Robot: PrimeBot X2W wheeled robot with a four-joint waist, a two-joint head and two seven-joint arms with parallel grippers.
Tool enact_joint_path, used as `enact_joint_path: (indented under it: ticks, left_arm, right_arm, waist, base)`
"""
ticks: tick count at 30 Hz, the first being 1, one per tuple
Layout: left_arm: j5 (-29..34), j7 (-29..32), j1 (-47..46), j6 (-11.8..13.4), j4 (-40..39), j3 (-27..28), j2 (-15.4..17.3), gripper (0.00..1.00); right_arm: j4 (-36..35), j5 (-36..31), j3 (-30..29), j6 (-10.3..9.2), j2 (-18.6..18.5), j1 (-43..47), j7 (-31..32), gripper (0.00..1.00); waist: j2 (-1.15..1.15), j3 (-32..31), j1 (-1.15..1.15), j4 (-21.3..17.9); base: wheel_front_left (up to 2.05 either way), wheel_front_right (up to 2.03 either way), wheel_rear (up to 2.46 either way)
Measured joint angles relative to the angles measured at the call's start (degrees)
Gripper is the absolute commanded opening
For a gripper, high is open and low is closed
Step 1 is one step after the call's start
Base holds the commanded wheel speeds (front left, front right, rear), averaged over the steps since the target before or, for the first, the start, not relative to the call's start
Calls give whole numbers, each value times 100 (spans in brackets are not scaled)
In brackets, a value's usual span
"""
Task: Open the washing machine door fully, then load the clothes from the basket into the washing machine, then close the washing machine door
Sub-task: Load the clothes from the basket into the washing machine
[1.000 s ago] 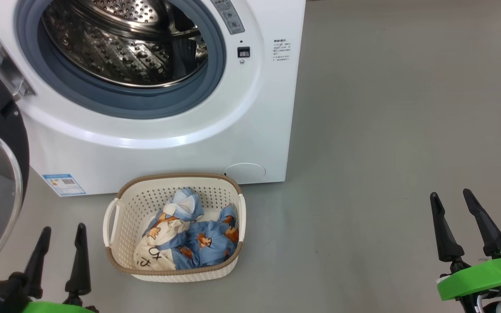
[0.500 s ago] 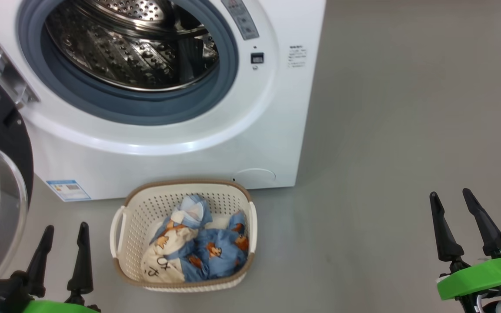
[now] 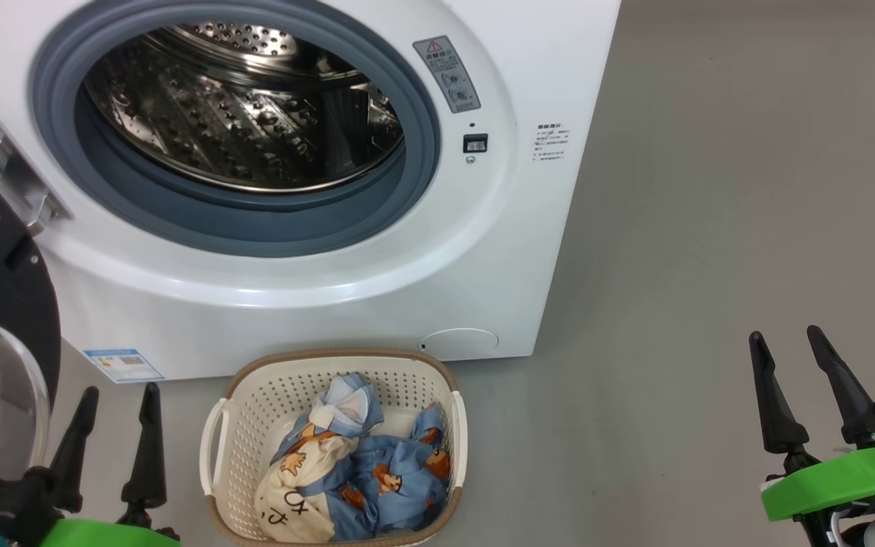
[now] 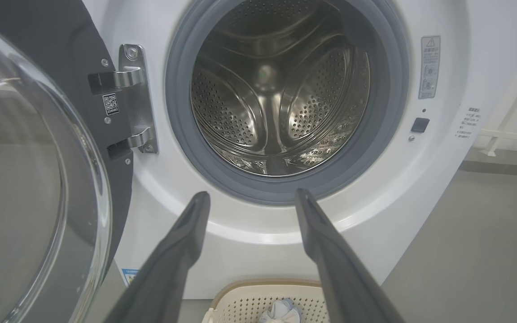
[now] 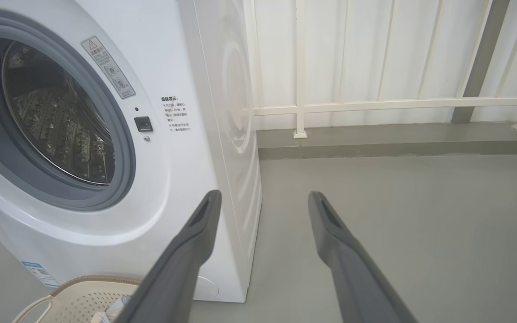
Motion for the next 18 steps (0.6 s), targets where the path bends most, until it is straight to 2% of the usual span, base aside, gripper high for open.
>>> enact_joint_path:
  ticks: [9, 18]
  left_arm:
    - [67, 0, -26, 0, 48, -59, -129, 100]
    - [222, 0, -117, 0, 560, -104, -391, 100]
  right_arm:
    - [-13, 0, -16, 0, 15, -57, 0, 100]
    - [-59, 0, -33, 0, 48, -199, 0, 100]
  waist:
    - [0, 123, -1, -7]
    - [0, 324, -1, -31]
  base:
    - [2, -2, 0]
    - [0, 0, 0]
